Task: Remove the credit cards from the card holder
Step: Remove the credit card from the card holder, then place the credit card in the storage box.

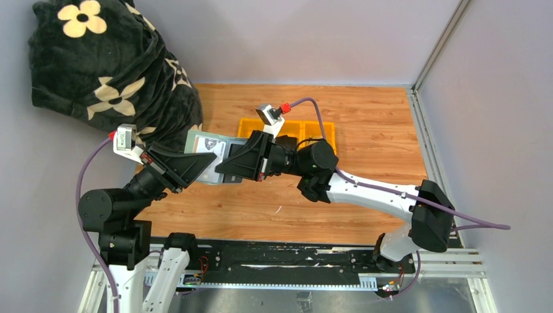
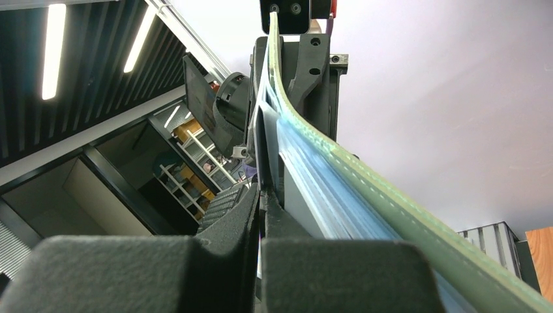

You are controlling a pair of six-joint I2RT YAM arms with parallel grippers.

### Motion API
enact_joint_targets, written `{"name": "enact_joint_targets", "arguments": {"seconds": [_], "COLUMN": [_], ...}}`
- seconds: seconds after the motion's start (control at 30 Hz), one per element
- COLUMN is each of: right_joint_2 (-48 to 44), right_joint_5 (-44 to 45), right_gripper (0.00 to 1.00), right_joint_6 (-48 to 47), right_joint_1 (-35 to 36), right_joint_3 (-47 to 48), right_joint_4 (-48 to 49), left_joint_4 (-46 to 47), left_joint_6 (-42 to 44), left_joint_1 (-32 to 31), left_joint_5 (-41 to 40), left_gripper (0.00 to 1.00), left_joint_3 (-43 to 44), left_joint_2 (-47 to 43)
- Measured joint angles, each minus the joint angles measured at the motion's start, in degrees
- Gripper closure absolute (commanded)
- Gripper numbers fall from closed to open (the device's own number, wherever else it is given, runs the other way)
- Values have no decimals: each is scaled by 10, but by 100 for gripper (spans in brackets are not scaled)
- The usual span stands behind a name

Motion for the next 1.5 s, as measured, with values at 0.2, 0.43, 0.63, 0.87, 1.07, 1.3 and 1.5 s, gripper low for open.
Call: {"name": "enact_joint_targets", "arguments": {"seconds": [0.2, 0.43, 0.63, 0.87, 1.07, 1.3, 1.5], "right_joint_2": [-19, -24, -26, -9, -7, -59, -124], "right_joint_5": [9, 6, 2, -2, 0, 2, -2], "right_gripper": [100, 70, 59, 87, 100, 100, 100], "right_joint_6": [0, -3, -5, -2, 3, 1, -2], "right_joint_1": [0, 0, 0, 0, -6, -31, -71], "right_joint_3": [-27, -27, -17, 16, 12, -62, -123], "right_joint_4": [10, 9, 10, -4, -10, -14, -31], "left_joint_4": [-5, -5, -8, -3, -9, -31, -39], "left_joint_6": [-2, -4, 1, 6, 16, 33, 48], "left_joint_1": [0, 0, 0, 0, 0, 0, 0], "left_joint_5": [5, 5, 2, -3, -4, -3, -4], "left_gripper": [90, 95, 99, 100, 100, 100, 100], "left_joint_3": [11, 16, 16, 19, 23, 23, 23], "left_joint_2": [4, 5, 6, 6, 6, 6, 6]}}
